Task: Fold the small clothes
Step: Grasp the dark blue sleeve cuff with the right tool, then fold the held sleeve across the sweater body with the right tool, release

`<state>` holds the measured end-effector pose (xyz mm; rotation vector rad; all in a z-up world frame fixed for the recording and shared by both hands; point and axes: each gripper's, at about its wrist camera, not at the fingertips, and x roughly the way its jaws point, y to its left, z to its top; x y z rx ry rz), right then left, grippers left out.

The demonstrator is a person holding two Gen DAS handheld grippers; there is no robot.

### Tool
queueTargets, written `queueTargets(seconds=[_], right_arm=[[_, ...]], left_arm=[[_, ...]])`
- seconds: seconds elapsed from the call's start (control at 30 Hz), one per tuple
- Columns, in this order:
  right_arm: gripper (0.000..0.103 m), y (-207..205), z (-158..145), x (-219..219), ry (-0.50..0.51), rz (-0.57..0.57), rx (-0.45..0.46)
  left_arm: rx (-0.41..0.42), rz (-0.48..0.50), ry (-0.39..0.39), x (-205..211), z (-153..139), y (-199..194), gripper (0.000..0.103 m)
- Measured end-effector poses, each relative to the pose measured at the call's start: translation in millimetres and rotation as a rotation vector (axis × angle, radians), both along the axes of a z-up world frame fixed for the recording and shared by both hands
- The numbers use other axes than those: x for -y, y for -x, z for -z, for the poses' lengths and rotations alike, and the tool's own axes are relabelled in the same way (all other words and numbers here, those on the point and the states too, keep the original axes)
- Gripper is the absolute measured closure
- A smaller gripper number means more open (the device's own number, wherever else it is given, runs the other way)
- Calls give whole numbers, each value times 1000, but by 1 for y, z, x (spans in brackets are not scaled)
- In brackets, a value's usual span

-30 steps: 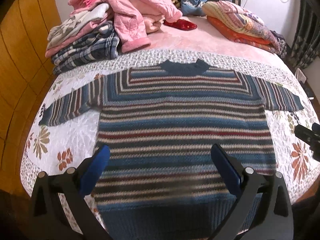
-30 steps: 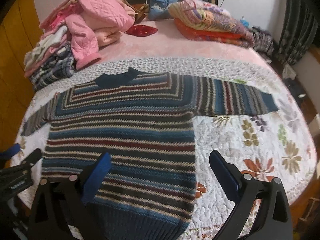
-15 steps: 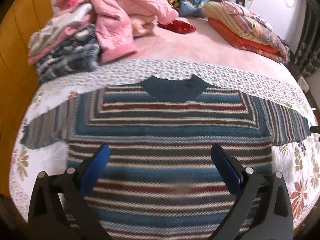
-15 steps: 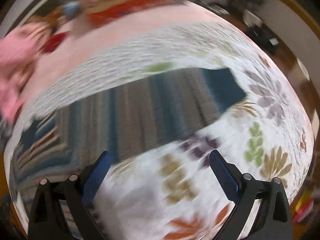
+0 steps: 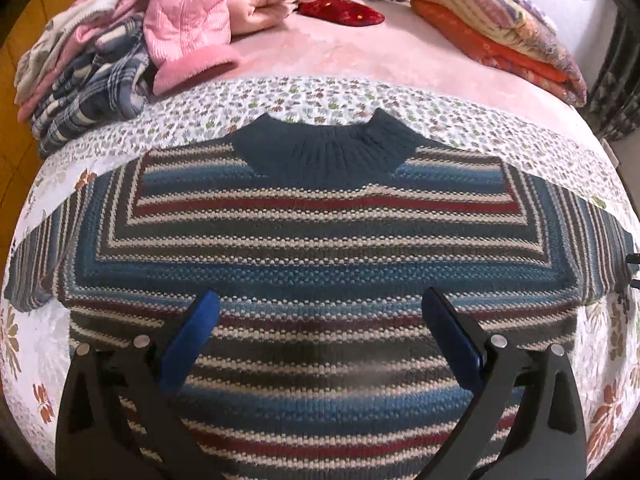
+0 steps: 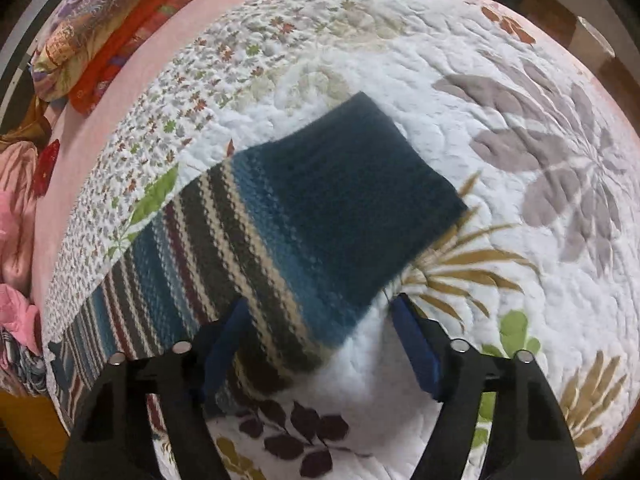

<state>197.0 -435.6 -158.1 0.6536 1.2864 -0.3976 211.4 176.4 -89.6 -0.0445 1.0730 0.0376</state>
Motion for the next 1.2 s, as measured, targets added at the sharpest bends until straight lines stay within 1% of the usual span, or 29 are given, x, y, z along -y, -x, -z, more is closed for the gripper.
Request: queueTargets(seconds=[0.03,0.07,0.1,0.13,0.17,0.2,0.23,0.47,0.57,0.73,0.83,0.9,1.07,1.2], right_arm=[[43,-2,1,-2,23,0,-10],[54,-4,0,-3,38,1,-8],[62,-4,-2,-5,32,0,14],[80,-3,-3,-7,25,-1,27],[89,-2,-6,-8,-4,-3,57],[89,-2,-8,-9,-10,-2,66],[90,-1,-13,-11,6,-3,75],[90,-2,-51,-37,30,-73,161],[90,-11,-68,-63,28,-119,187],[90,-31,-92,-140,3,-256,221],[90,-37,-99,-191,-19,-340,232],[90,-40,-100,-227,-20,-409,226],[90,-46,-91,-308,-34,-551,210],[90,-42,-76,-365,-1,-674,189]], left_arm=[[-2,-6,0,-2,1,-1,3],[-4,-11,-1,-4,2,-2,3],[-4,-13,-2,-5,2,-3,3],[-2,-16,-3,-6,1,-4,3],[3,-19,-3,-8,-1,-4,3],[7,-21,-4,-10,-2,-4,3],[13,-25,-5,-13,-5,-4,3],[24,-56,17,-28,-16,-7,3],[22,-61,19,-32,-18,-8,3],[5,-73,25,-39,-20,-10,3],[5,-75,34,-42,-23,-12,3],[7,-72,41,-44,-25,-12,3],[-1,-54,59,-44,-26,-12,3],[-17,-35,85,-42,-25,-13,3]])
